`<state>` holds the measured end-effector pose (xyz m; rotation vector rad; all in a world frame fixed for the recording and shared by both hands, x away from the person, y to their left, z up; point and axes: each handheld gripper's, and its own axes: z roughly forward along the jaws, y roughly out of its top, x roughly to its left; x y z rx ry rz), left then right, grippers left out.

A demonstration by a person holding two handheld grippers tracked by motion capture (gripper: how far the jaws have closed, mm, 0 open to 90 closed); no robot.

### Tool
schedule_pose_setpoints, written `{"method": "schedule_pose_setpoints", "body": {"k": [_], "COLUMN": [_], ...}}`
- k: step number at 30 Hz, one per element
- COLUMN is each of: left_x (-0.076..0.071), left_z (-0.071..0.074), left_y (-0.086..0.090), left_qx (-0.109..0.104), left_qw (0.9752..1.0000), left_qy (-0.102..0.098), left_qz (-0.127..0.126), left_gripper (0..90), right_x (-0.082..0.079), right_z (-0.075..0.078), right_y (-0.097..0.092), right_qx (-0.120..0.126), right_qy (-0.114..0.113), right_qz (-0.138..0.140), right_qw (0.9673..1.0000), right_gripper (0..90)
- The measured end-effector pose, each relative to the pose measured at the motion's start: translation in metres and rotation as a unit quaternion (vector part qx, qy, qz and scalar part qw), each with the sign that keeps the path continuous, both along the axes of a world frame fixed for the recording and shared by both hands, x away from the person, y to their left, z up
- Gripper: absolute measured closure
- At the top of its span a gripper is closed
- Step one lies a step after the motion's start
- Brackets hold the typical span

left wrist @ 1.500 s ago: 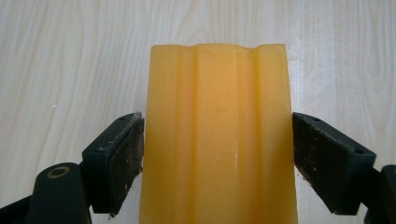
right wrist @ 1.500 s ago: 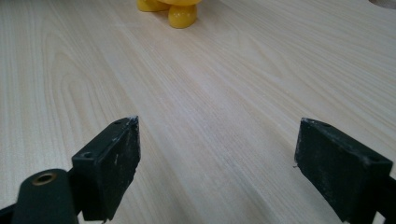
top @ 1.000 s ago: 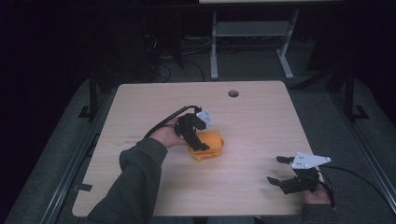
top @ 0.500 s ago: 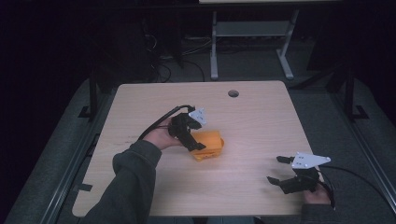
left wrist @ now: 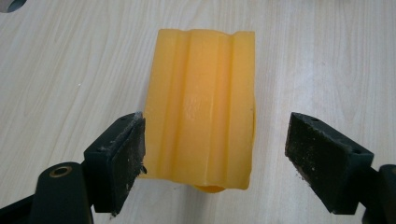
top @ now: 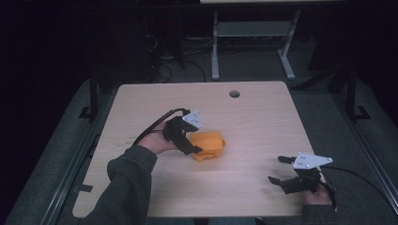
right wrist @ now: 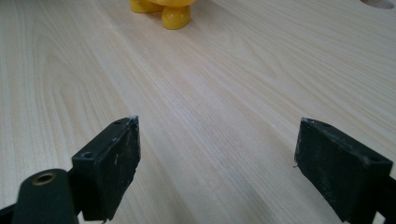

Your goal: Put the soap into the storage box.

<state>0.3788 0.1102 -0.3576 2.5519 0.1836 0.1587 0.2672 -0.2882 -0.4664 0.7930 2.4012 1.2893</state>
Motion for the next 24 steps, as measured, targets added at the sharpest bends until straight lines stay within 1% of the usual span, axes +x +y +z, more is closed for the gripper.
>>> {"method": "schedule_pose_setpoints", "body": {"k": [1, 2, 7, 8, 9, 10, 11, 12, 13, 14, 16, 19, 21, 22, 24], "left_x": [0.0, 0.0, -0.005, -0.005, -0.006, -0.007, -0.008, -0.008, -0.009, -0.01, -0.012, -0.016, -0.018, -0.019, -0.021], "left_z": [0.0, 0.0, 0.0, 0.0, -0.001, -0.001, -0.001, -0.002, -0.002, -0.003, -0.004, -0.003, -0.002, -0.003, -0.003], "left_y": [0.001, 0.002, 0.004, 0.004, 0.004, 0.005, 0.007, 0.008, 0.009, 0.01, 0.012, 0.014, 0.016, 0.016, 0.017], "left_qx": [-0.003, 0.001, 0.005, 0.01, 0.009, 0.01, 0.004, -0.001, -0.003, -0.004, -0.004, -0.013, -0.008, -0.013, -0.01], "left_qw": [1.0, 1.0, 1.0, 0.9999, 1.0, 1.0, 1.0, 1.0, 1.0, 1.0, 1.0, 0.9999, 0.9999, 0.9999, 0.9999], "left_qy": [0.0, 0.002, 0.002, 0.002, 0.004, -0.001, -0.005, 0.0, 0.001, -0.003, 0.0, -0.002, -0.005, -0.003, -0.008], "left_qz": [0.001, 0.0, 0.001, 0.0, 0.002, 0.0, 0.003, 0.004, 0.006, 0.007, 0.009, 0.01, 0.004, 0.009, 0.01], "left_gripper": [19.5, 19.5, 19.2, 19.2, 19.2, 19.3, 19.7, 20.2, 20.3, 20.2, 20.2, 20.2, 20.2, 20.2, 20.2], "right_x": [0.0, 0.0, 0.0, 0.0, 0.0, 0.0, 0.0, 0.0, 0.0, 0.0, 0.0, 0.0, 0.0, 0.0, 0.0], "right_z": [0.0, 0.0, -0.001, 0.0, 0.0, 0.0, 0.0, 0.0, 0.0, 0.0, 0.0, 0.0, 0.0, 0.0, 0.0], "right_y": [0.0, 0.0, 0.0, 0.0, 0.0, 0.0, 0.0, 0.0, 0.0, 0.0, 0.0, 0.0, 0.0, 0.0, -0.001], "right_qx": [-0.001, -0.002, -0.003, -0.004, -0.004, -0.003, -0.004, -0.004, -0.004, -0.004, -0.005, -0.006, -0.006, -0.005, -0.005], "right_qy": [0.0, 0.001, 0.003, 0.003, 0.002, 0.002, 0.002, 0.002, 0.002, 0.003, 0.002, 0.002, 0.001, 0.002, 0.001], "right_qz": [0.0, 0.0, -0.003, -0.003, -0.003, -0.004, -0.004, -0.005, -0.005, -0.005, -0.006, -0.007, -0.008, -0.008, -0.01], "right_qw": [1.0, 1.0, 1.0, 1.0, 1.0, 1.0, 1.0, 1.0, 1.0, 1.0, 1.0, 1.0, 1.0, 1.0, 0.9999], "right_gripper": [13.7, 13.7, 13.7, 13.7, 13.7, 13.7, 13.7, 13.7, 13.7, 13.7, 13.7, 13.7, 13.7, 13.7, 13.7]}}
